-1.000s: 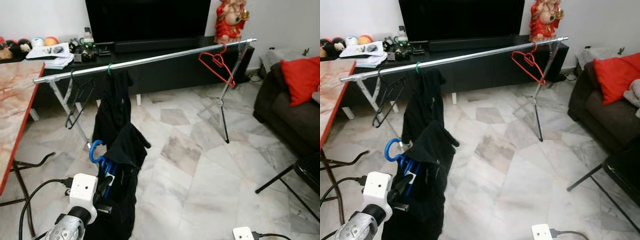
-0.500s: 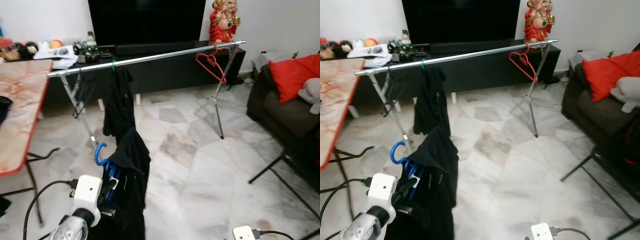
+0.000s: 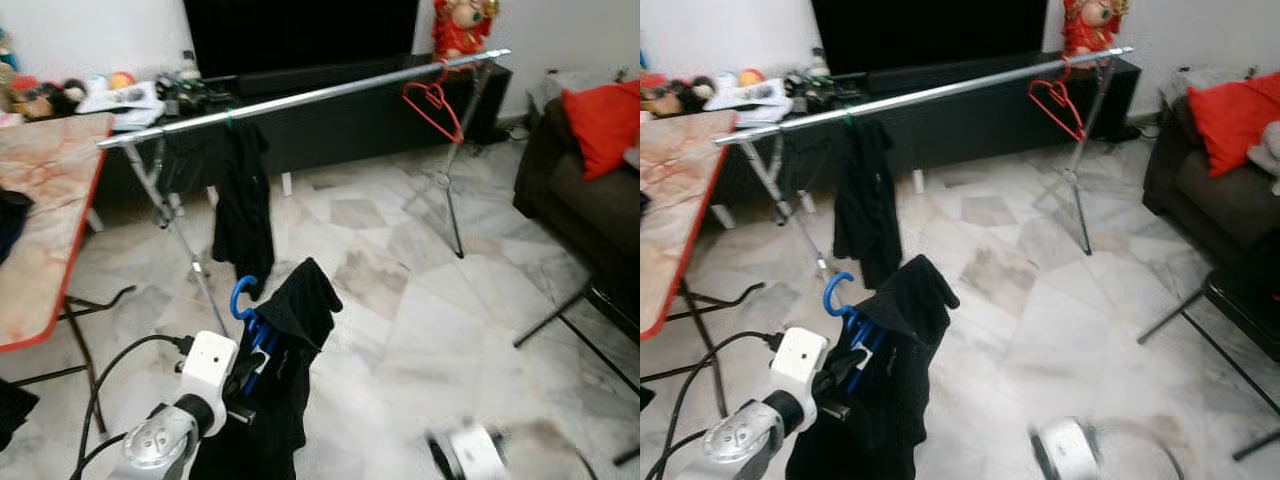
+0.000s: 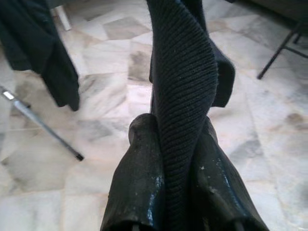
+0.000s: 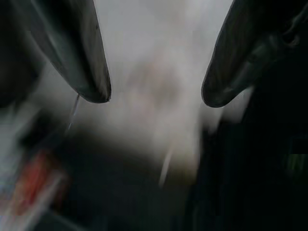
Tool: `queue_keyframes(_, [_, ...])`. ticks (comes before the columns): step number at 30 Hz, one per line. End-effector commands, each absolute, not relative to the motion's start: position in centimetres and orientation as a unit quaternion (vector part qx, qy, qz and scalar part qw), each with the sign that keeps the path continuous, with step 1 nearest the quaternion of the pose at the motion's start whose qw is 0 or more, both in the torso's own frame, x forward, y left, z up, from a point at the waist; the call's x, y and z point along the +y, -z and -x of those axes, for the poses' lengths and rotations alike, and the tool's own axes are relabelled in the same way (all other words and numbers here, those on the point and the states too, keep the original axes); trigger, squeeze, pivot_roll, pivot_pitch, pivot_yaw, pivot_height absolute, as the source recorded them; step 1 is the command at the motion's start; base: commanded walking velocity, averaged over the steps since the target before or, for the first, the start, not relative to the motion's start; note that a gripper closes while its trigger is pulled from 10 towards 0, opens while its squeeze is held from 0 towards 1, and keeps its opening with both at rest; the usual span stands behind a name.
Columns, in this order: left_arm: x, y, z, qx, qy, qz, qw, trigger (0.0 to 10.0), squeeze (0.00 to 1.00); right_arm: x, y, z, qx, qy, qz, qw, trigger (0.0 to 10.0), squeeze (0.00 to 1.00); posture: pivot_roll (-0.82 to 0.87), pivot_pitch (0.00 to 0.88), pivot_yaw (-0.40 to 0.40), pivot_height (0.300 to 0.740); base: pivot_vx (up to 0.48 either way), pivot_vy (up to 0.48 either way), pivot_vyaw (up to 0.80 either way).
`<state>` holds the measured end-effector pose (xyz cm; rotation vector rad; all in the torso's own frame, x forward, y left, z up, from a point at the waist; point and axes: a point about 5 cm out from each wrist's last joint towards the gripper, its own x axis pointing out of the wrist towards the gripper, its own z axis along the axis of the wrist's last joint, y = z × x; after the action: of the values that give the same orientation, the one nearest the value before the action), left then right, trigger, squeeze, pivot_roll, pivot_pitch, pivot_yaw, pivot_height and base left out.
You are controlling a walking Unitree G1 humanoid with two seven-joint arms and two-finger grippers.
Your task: Hang hanger
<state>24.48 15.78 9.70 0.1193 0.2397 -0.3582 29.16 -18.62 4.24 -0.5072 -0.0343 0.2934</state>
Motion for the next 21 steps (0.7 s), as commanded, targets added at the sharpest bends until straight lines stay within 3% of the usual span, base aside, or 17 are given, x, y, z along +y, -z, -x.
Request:
queue_keyframes(1, [15.4, -11.1, -24.5, 0.1, 0.194, -0.063, 0.974, 10.0, 0.0, -17.2, -3.6, -29.5, 0.042, -0.189, 0.111, 0.975, 10.0, 0.0, 0.05, 0.085, 0.022, 0.74, 0.0, 0.0, 0.0])
queue_keyframes(5, [14.3, -11.8, -24.7, 0.099, 0.236, -0.061, 0.965, 10.0, 0.0, -15.3, -4.8, -30.0, 0.022, -0.274, 0.074, 0.959, 10.0, 0.0, 0.04, 0.09, 0.024, 0.74, 0.0, 0.0, 0.0])
queue_keyframes(14, [13.4, -12.5, -25.5, 0.093, 0.257, -0.061, 0.96, 10.0, 0.0, -15.2, -3.9, -29.1, 0.054, -0.318, 0.071, 0.944, 10.0, 0.0, 0.03, 0.09, 0.023, 0.74, 0.0, 0.0, 0.0])
queue_keyframes(21, [11.2, -13.8, -25.6, 0.088, 0.365, -0.074, 0.924, 10.0, 0.0, -14.9, -2.5, -28.0, 0.093, -0.357, 0.07, 0.927, 10.0, 0.0, 0.03, 0.075, 0.023, 0.74, 0.0, 0.0, 0.0])
